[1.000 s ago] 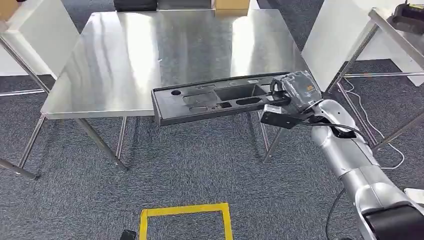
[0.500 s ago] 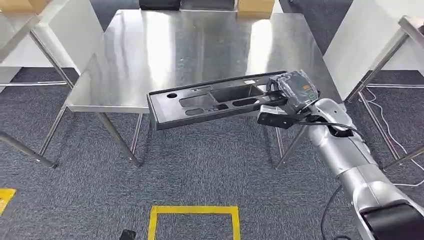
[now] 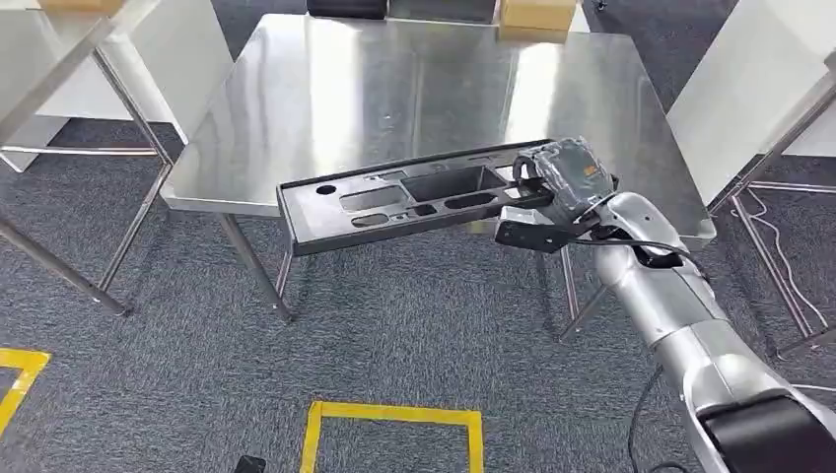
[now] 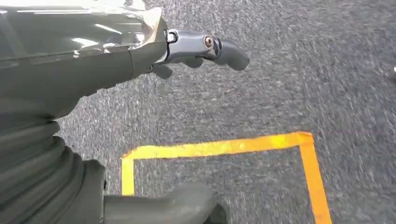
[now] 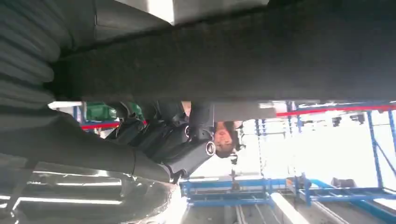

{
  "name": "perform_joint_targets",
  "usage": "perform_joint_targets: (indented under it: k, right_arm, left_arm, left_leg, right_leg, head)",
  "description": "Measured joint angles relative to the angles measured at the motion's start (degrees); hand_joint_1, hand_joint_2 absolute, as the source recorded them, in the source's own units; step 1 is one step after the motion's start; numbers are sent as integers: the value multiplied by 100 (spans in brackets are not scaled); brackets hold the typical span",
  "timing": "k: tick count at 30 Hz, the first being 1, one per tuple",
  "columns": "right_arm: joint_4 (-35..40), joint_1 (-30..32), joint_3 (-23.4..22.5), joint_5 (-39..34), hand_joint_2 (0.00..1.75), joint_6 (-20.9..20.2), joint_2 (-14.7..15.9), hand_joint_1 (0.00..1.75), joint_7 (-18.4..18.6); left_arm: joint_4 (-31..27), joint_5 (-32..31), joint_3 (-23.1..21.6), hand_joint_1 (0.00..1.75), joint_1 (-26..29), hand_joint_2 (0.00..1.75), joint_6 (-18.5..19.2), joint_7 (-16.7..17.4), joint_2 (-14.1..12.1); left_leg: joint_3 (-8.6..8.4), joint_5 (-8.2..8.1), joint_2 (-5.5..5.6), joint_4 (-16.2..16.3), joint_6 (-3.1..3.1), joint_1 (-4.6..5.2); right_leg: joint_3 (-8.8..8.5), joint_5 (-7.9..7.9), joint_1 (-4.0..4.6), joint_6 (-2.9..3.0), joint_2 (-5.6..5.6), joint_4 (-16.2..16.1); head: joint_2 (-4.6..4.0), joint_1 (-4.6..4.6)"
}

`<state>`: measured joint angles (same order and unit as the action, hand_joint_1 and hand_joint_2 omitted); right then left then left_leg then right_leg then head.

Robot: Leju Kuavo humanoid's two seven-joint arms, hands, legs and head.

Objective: Take the parts from the cabinet and place them on the table.

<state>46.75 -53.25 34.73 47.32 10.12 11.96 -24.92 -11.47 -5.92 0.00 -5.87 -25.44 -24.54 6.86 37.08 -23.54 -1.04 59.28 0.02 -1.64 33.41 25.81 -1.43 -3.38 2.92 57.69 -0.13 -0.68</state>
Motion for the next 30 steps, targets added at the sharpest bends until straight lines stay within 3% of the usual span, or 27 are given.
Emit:
perform_joint_targets:
  k: [1, 4, 7, 13, 15, 30]
  right_arm:
    - [-7, 10, 0, 0, 175, 2, 4, 162, 0]
    - [-20, 12, 0, 2, 175, 37, -2, 162, -20]
    - [-37, 11, 0, 4, 175, 44, -9, 162, -31]
    - [-96, 16, 0, 7, 175, 157, -11, 162, -39]
    - [-118, 16, -2, 9, 175, 188, -11, 162, -50]
    - [-302, 15, -2, 44, 175, 232, -109, 162, -83]
  left_arm:
    - [0, 0, 0, 0, 1, 175, 0, 0, 2]
    - [0, 0, 2, 0, 7, 175, 57, 46, 2]
    - [0, -9, 2, 0, 10, 175, 83, 74, 2]
    - [0, -52, 0, 0, 9, 175, 85, 138, 2]
    - [0, -66, 2, 0, 10, 175, 81, 153, 2]
    - [0, -96, 2, 0, 10, 175, -55, 190, 2]
  left_leg:
    - [6, 12, 3, -10, 9, 16]
    - [12, 13, 60, -7, 21, 39]
    - [12, 2, 66, -7, 71, 52]
    - [14, -5, 53, -4, 99, 68]
    - [14, -5, 52, -3, 100, 68]
    - [14, 2, 46, -7, 102, 47]
  right_leg:
    - [-25, -12, -21, 95, -1, -19]
    - [-69, -24, -27, 112, 34, -84]
    - [-101, -52, -33, 69, 38, -145]
    - [-100, -79, -38, 8, 37, -169]
    - [-100, -75, -39, -91, 35, -171]
    - [-74, -72, -20, -88, 30, -129]
  head:
    - [0, 2]
    - [0, 11]
    - [0, 9]
    - [0, 7]
    - [0, 7]
    - [0, 4]
